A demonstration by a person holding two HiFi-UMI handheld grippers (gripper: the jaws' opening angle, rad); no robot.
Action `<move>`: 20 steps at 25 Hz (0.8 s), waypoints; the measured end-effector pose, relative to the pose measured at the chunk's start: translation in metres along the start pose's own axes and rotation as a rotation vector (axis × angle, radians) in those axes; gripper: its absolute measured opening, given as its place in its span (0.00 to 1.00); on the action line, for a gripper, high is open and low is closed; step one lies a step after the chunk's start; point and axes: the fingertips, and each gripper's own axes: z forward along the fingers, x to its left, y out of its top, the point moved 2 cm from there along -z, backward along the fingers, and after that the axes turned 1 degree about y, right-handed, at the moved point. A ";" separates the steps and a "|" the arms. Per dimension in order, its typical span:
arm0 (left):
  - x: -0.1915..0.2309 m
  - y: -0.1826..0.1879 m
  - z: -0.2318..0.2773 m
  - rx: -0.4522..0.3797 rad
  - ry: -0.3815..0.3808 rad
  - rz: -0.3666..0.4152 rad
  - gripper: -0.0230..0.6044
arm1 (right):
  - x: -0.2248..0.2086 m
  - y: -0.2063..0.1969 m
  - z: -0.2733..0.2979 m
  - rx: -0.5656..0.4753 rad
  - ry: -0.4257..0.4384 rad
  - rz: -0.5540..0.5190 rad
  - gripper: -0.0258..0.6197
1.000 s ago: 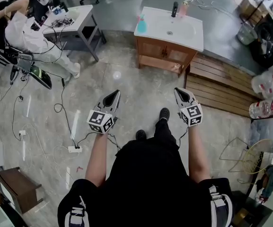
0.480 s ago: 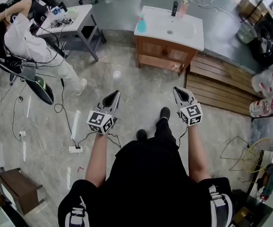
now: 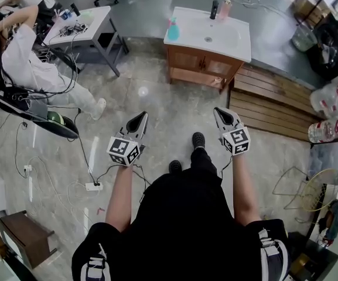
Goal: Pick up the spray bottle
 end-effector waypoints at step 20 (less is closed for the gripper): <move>0.007 0.031 0.078 -0.022 0.011 0.107 0.55 | -0.057 0.006 0.048 0.010 0.044 0.012 0.07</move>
